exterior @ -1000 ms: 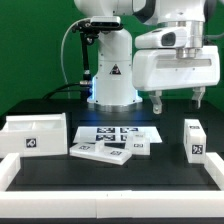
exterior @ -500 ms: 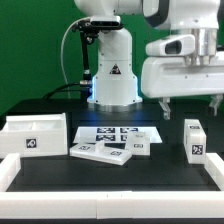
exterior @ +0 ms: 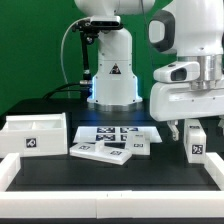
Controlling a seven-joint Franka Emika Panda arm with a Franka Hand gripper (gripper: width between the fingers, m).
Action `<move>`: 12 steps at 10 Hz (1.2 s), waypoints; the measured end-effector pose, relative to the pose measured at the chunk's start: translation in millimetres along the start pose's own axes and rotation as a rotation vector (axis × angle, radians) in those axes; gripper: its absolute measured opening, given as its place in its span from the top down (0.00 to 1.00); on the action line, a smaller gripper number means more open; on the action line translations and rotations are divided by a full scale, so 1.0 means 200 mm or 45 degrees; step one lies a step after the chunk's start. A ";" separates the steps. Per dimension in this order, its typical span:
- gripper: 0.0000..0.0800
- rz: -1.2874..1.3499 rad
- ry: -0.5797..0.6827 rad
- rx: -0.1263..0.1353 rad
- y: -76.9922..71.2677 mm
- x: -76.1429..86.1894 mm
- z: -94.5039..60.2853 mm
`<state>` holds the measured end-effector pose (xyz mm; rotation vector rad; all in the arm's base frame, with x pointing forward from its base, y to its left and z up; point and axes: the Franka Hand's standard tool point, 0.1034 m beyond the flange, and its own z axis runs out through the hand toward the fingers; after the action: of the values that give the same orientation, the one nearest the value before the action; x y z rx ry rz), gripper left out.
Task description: Assemble cabinet
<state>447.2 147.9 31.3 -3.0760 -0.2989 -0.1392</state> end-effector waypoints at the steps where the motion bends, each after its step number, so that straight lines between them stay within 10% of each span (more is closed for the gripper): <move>1: 0.00 0.000 0.003 0.001 0.00 0.01 -0.01; 3: 0.12 -0.011 0.003 0.001 -0.01 0.01 0.00; 5: 0.61 -0.176 0.012 -0.004 -0.01 -0.03 -0.04; 12: 0.64 -0.443 0.032 -0.024 0.04 -0.11 -0.19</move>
Offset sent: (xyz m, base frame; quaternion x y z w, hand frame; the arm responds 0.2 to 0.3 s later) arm 0.0000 0.0000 0.0000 0.0000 0.0000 0.0000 1.0000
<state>424.0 132.9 66.3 -3.0068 -0.8330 -0.1934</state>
